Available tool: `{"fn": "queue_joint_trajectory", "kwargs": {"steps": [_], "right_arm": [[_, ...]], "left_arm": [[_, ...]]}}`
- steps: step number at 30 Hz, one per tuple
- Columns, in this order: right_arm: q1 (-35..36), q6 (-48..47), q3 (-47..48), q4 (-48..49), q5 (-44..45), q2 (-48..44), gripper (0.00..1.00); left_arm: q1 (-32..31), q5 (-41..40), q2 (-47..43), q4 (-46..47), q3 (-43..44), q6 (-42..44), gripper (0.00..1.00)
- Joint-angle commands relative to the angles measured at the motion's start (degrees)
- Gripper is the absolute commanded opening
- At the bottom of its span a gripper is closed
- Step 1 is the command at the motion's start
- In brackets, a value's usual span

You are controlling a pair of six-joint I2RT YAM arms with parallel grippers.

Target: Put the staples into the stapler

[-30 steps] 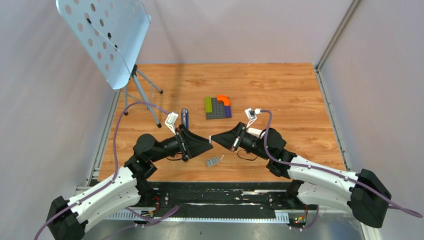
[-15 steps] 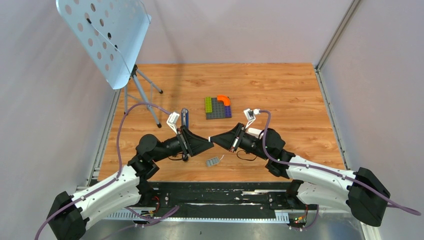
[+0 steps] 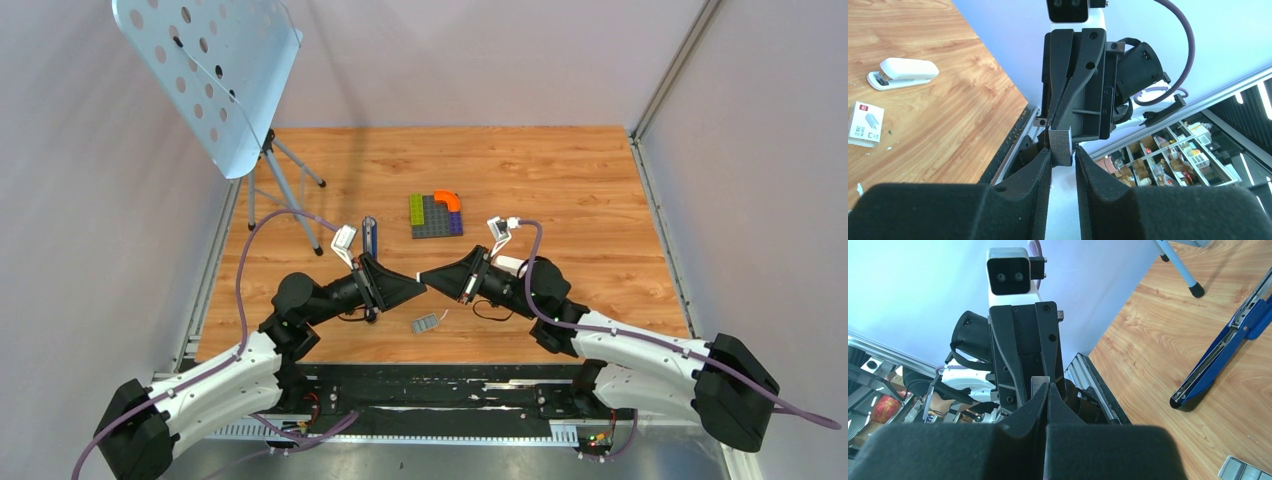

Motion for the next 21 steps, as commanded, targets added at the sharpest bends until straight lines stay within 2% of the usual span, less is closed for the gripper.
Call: {"fn": "queue_joint_trajectory", "kwargs": {"steps": [1,8,15,19,21], "right_arm": [[-0.6,0.5,-0.9,1.6,-0.9,0.8,0.01],[-0.6,0.6,-1.1,1.6,-1.1,1.5,0.04],[-0.6,0.5,-1.8,1.3,-0.6,1.3,0.08],[-0.7,0.6,-2.1,0.0,0.7,0.3,0.19],[-0.7,0.3,-2.3,-2.2,2.0,-1.0,0.21]], "left_arm": [[0.3,-0.1,-0.2,2.7,-0.3,-0.1,0.25],[0.3,-0.7,-1.1,-0.9,0.1,1.9,0.21],[0.3,-1.9,-2.8,-9.5,2.4,6.9,0.19],[0.3,-3.7,-3.7,-16.6,4.4,11.0,0.18],[0.3,-4.7,-3.7,-21.2,5.7,13.8,0.18]]}}
